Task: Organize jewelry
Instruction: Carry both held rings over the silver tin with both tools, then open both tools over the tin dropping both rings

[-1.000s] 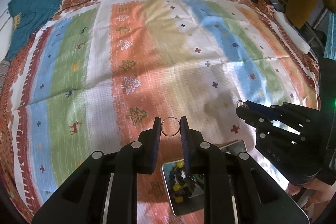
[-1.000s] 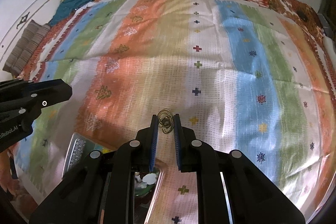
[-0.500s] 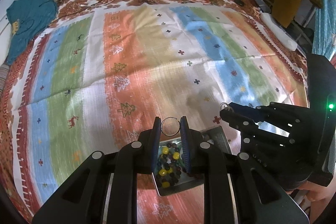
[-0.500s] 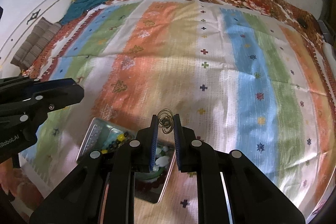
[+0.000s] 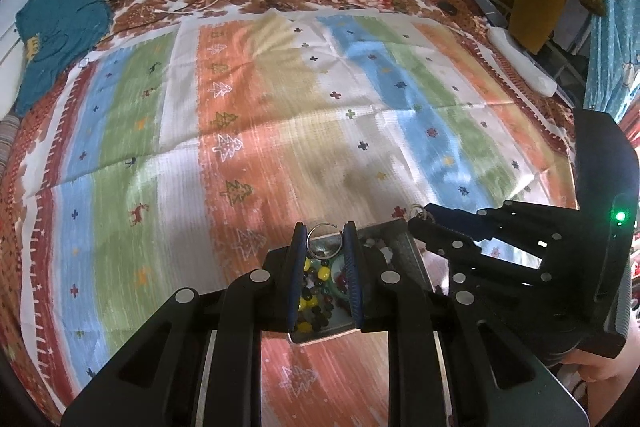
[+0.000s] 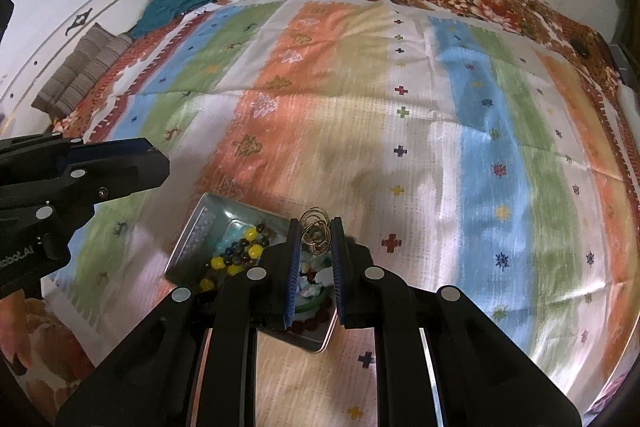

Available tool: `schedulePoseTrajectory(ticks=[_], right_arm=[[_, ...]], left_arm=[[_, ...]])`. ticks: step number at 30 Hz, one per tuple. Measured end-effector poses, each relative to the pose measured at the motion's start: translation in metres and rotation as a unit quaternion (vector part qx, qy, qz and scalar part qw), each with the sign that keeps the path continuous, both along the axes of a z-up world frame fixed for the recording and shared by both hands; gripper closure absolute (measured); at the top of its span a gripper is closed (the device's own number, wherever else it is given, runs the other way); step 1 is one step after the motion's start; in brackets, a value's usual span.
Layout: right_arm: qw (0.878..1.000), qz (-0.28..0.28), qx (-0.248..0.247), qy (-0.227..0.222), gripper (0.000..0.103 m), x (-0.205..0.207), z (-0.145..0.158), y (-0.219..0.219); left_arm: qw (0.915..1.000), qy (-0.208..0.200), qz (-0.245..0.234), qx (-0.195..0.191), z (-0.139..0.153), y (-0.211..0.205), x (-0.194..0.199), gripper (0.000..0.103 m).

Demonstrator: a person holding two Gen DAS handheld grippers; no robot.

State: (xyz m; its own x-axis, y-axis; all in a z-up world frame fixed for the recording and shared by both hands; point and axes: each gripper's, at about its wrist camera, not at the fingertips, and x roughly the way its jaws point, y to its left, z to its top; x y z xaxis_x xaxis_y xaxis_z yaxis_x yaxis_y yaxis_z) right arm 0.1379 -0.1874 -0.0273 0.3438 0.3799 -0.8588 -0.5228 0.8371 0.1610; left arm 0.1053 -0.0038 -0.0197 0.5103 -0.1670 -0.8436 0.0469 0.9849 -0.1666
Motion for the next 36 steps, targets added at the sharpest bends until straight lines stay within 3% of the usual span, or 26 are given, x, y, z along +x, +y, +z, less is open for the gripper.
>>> schedulePoseTrajectory(ticks=[4,6,7,15,18,26,36], right_arm=[[1.0,0.006,-0.007,-0.002,0.086,-0.008,0.0,0.003],[1.0,0.002,-0.009,-0.005,0.065,-0.01,0.0,0.002],[1.0,0.0,-0.011,-0.009,0.062,-0.011,0.0,0.001],[1.0,-0.009,-0.018,-0.013,0.061,-0.021,0.002,-0.01],[1.0,-0.01,-0.01,-0.019,0.054,-0.029,0.009,-0.015],[0.999,-0.003,0.019,-0.037,0.04,-0.058,0.029,-0.03],[0.998,0.01,0.033,-0.055,0.029,-0.081,0.039,-0.041]], left_arm=[[1.0,0.001,-0.001,0.002,-0.001,-0.005,-0.007,0.083],[1.0,0.003,0.001,0.006,-0.003,-0.006,-0.008,0.076],[1.0,0.004,0.003,0.008,-0.004,-0.006,-0.009,0.075],[0.9998,0.001,0.019,0.006,-0.001,0.001,-0.023,0.068],[0.9997,-0.002,0.023,0.003,0.0,0.003,-0.031,0.065],[0.9995,-0.025,0.018,0.003,0.009,0.0,-0.062,0.044],[0.9984,-0.052,0.011,0.018,0.013,-0.006,-0.096,0.033]])
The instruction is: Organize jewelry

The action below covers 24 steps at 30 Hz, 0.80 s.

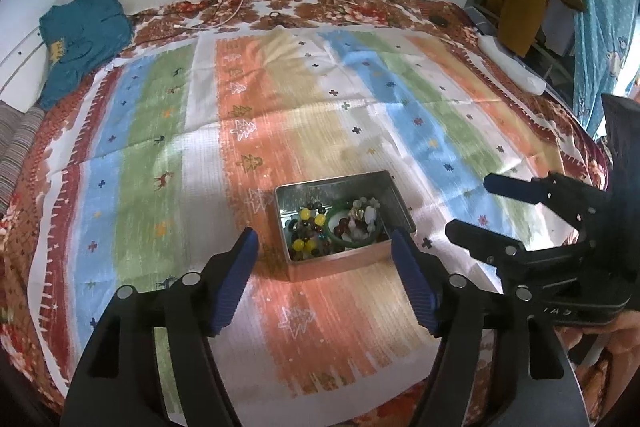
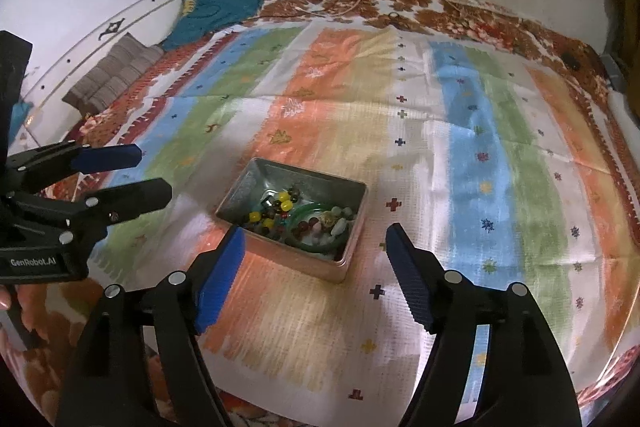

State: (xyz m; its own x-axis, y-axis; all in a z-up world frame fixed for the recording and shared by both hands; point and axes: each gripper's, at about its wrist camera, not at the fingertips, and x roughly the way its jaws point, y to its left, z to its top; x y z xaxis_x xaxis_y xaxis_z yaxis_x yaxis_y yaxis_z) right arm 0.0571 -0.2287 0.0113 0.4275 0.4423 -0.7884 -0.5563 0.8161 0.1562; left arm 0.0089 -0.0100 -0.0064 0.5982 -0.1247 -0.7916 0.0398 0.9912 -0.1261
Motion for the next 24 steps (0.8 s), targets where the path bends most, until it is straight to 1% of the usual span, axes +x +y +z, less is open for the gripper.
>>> schedulePoseTrajectory(ticks=[3,8,13,15,18,24], right_arm=[[1.0,0.002,0.003,-0.008,0.025,-0.006,0.003,-0.002],[1.0,0.002,0.002,-0.019,0.017,-0.012,0.004,-0.005],[1.0,0.005,0.006,-0.027,0.011,-0.018,0.005,-0.007],[1.0,0.006,0.011,-0.028,0.009,-0.021,0.005,-0.008],[0.999,0.007,0.02,-0.028,0.006,-0.025,0.005,-0.011],[0.999,0.004,0.026,-0.037,0.005,-0.03,0.007,-0.014]], left_arm=[[0.9999,-0.009,0.005,0.0,0.001,0.002,-0.008,0.029],[0.9994,-0.031,0.014,0.003,0.004,0.002,-0.022,0.015],[0.9989,-0.042,0.02,0.008,0.005,0.002,-0.028,0.006],[0.9988,-0.044,0.022,0.007,0.004,0.003,-0.03,0.006],[0.9992,-0.035,0.018,0.009,0.001,0.002,-0.031,0.006],[0.9989,-0.035,0.011,0.031,-0.001,-0.006,-0.036,0.006]])
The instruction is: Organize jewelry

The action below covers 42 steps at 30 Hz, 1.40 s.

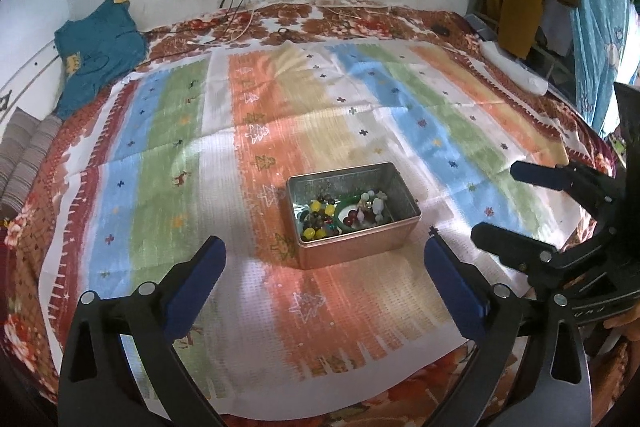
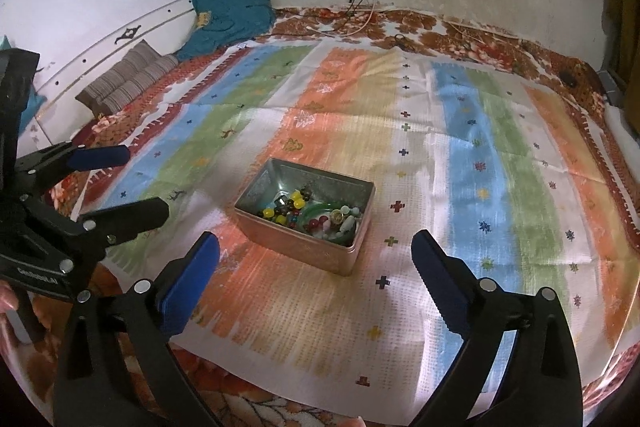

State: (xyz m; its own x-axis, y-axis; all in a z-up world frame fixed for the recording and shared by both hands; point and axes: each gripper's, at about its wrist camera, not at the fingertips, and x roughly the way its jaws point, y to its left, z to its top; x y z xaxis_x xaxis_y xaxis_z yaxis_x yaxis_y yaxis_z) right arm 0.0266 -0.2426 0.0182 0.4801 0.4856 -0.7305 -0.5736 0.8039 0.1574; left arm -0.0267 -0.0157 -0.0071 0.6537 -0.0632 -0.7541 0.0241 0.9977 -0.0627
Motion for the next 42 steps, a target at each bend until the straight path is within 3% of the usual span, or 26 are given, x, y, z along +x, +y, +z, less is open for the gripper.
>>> schedulePoseTrajectory(ticks=[42], right_arm=[[0.999,-0.007,0.03,-0.02,0.005,-0.008,0.009,-0.011]], left_arm=[[0.9985,-0.052,0.01,0.014,0.017,-0.003,-0.01,0.006]])
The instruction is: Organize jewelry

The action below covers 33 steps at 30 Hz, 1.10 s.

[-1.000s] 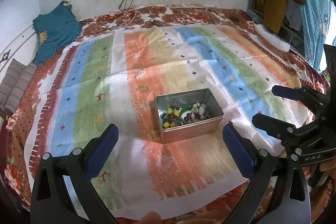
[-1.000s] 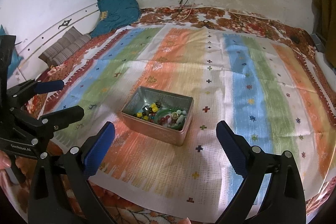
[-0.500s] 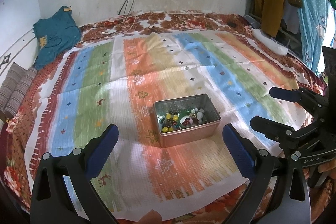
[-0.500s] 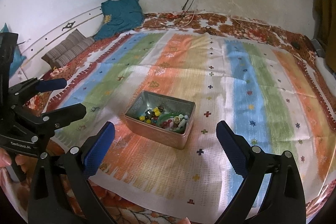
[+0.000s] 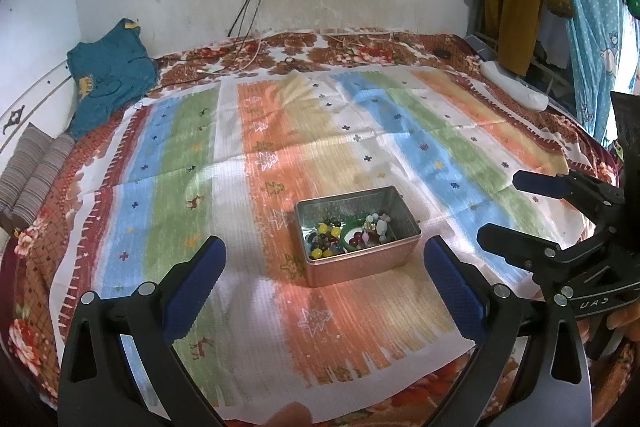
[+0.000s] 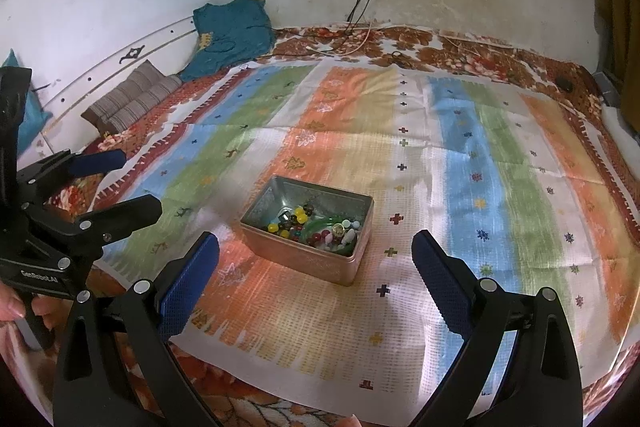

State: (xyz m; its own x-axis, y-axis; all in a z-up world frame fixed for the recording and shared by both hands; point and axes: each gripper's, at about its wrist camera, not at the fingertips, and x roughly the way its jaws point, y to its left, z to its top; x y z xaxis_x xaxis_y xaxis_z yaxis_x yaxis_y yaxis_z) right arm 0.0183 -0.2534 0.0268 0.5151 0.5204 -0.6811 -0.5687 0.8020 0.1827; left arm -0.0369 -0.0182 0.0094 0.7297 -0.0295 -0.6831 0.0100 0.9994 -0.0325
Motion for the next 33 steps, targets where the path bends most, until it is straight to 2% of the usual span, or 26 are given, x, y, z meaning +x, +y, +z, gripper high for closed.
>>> schedulePoseTrajectory(ticks=[33], right_arm=[[1.0,0.001,0.0,-0.014,0.005,-0.004,0.006,0.001]], left_arm=[[0.9996,-0.021,-0.013,0.013,0.003,-0.014,-0.004,0.006]])
